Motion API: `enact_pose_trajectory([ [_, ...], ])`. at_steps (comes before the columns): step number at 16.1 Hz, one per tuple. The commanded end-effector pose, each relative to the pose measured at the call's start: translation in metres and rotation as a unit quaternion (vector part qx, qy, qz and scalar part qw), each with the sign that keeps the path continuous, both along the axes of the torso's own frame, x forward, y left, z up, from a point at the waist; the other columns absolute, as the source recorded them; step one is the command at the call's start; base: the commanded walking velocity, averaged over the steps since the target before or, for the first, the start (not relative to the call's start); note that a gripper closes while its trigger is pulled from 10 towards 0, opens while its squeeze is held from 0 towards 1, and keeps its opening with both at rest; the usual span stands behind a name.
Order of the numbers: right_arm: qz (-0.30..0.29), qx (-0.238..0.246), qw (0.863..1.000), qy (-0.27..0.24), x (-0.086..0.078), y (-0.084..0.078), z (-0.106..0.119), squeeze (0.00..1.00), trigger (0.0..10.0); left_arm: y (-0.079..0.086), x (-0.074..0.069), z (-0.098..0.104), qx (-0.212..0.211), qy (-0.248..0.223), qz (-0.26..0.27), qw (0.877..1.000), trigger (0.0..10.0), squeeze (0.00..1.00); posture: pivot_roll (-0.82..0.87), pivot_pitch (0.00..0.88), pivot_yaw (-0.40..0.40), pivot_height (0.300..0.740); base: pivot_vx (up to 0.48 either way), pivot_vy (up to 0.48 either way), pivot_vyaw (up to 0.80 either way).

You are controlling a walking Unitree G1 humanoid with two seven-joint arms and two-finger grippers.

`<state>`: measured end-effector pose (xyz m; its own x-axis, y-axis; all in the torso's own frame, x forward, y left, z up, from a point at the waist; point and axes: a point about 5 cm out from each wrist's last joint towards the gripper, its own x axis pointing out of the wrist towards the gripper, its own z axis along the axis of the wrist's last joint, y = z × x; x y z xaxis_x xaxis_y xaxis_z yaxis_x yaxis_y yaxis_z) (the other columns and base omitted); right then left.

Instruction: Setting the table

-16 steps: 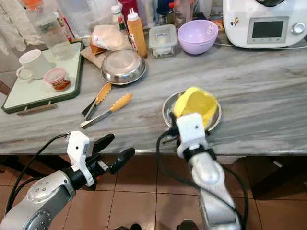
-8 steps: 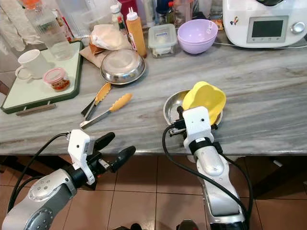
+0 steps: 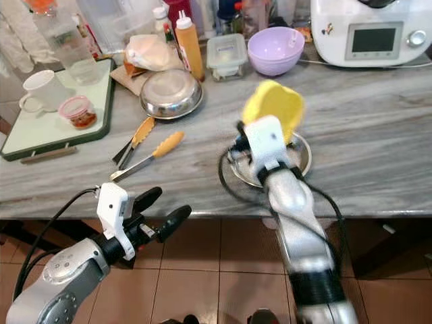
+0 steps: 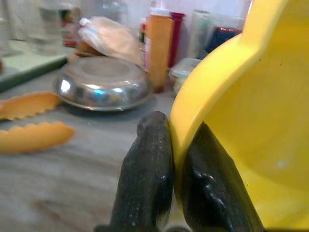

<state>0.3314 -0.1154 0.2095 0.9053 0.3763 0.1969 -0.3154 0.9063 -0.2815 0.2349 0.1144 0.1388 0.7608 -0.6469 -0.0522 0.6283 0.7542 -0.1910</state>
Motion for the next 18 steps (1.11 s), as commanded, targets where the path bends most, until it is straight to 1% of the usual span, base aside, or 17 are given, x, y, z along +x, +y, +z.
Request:
enact_pose_trajectory([
  [1, 0.052, -0.008, 0.999, 0.006, 0.001, 0.018, 0.002, 0.00, 10.0, 0.004, -0.002, -0.004, 0.011, 0.007, 0.012, 1.000, 10.0, 0.00, -0.24, 0.162, 0.142, 0.740, 0.000, 0.000, 0.00],
  [2, 0.089, -0.037, 0.995, 0.004, 0.005, 0.027, 0.006, 0.00, 10.0, 0.004, -0.002, -0.004, 0.010, 0.007, 0.012, 1.000, 10.0, 0.00, -0.23, 0.164, 0.141, 0.740, 0.000, 0.000, 0.00],
  [3, 0.111, -0.052, 0.992, 0.011, 0.008, 0.031, 0.008, 0.00, 10.0, 0.004, -0.003, -0.004, 0.010, 0.007, 0.012, 1.000, 10.0, 0.00, -0.23, 0.167, 0.137, 0.740, 0.000, 0.000, 0.00],
  [4, 0.145, -0.085, 0.986, 0.016, 0.012, 0.035, 0.011, 0.00, 10.0, 0.003, -0.003, -0.004, 0.009, 0.007, 0.013, 1.000, 10.0, 0.00, -0.23, 0.169, 0.132, 0.740, 0.000, 0.000, 0.00],
  [5, 0.176, -0.113, 0.977, 0.036, 0.015, 0.036, 0.011, 0.00, 10.0, 0.004, -0.004, -0.005, 0.009, 0.008, 0.015, 1.000, 10.0, 0.00, -0.23, 0.169, 0.130, 0.740, 0.000, 0.000, 0.00],
  [6, 0.189, -0.154, 0.969, 0.042, 0.018, 0.033, 0.010, 0.00, 10.0, 0.003, -0.005, -0.005, 0.009, 0.008, 0.016, 1.000, 10.0, 0.00, -0.23, 0.171, 0.124, 0.740, 0.000, 0.000, 0.00],
  [7, 0.212, -0.195, 0.956, 0.054, 0.021, 0.029, 0.009, 0.00, 10.0, 0.002, -0.005, -0.006, 0.006, 0.009, 0.019, 1.000, 10.0, 0.00, -0.23, 0.172, 0.116, 0.740, 0.000, 0.000, 0.00],
  [8, 0.218, -0.205, 0.952, 0.060, 0.022, 0.027, 0.009, 0.00, 10.0, 0.002, -0.005, -0.006, 0.004, 0.010, 0.021, 1.000, 10.0, 0.00, -0.24, 0.174, 0.113, 0.740, 0.000, 0.000, 0.00],
  [10, 0.240, -0.251, 0.932, 0.099, 0.025, 0.020, 0.005, 0.00, 10.0, 0.001, -0.005, -0.007, 0.003, 0.012, 0.022, 1.000, 10.0, 0.00, -0.24, 0.175, 0.110, 0.740, 0.000, 0.000, 0.00],
  [11, 0.251, -0.278, 0.921, 0.108, 0.026, 0.016, 0.002, 0.00, 10.0, 0.001, -0.006, -0.007, 0.001, 0.012, 0.021, 1.000, 10.0, 0.00, -0.24, 0.175, 0.110, 0.740, 0.000, 0.000, 0.00],
  [13, 0.273, -0.314, 0.903, 0.109, 0.027, 0.011, -0.001, 0.00, 10.0, 0.000, -0.005, -0.004, -0.008, 0.006, 0.018, 1.000, 10.0, 0.00, -0.24, 0.178, 0.105, 0.740, 0.000, 0.000, 0.00],
  [14, 0.276, -0.320, 0.900, 0.107, 0.027, 0.011, -0.002, 0.00, 10.0, -0.001, -0.005, -0.003, -0.012, 0.005, 0.016, 1.000, 10.0, 0.00, -0.24, 0.178, 0.105, 0.740, 0.000, 0.000, 0.00],
  [16, 0.282, -0.356, 0.886, 0.094, 0.029, 0.011, -0.001, 0.00, 10.0, 0.001, -0.004, -0.003, -0.008, 0.002, 0.019, 1.000, 10.0, 0.00, -0.24, 0.179, 0.108, 0.740, 0.000, 0.000, 0.00],
  [18, 0.289, -0.362, 0.882, 0.084, 0.029, 0.012, 0.003, 0.00, 10.0, 0.001, -0.003, -0.002, -0.008, 0.000, 0.020, 1.000, 10.0, 0.00, -0.24, 0.179, 0.108, 0.740, 0.000, 0.000, 0.00],
])
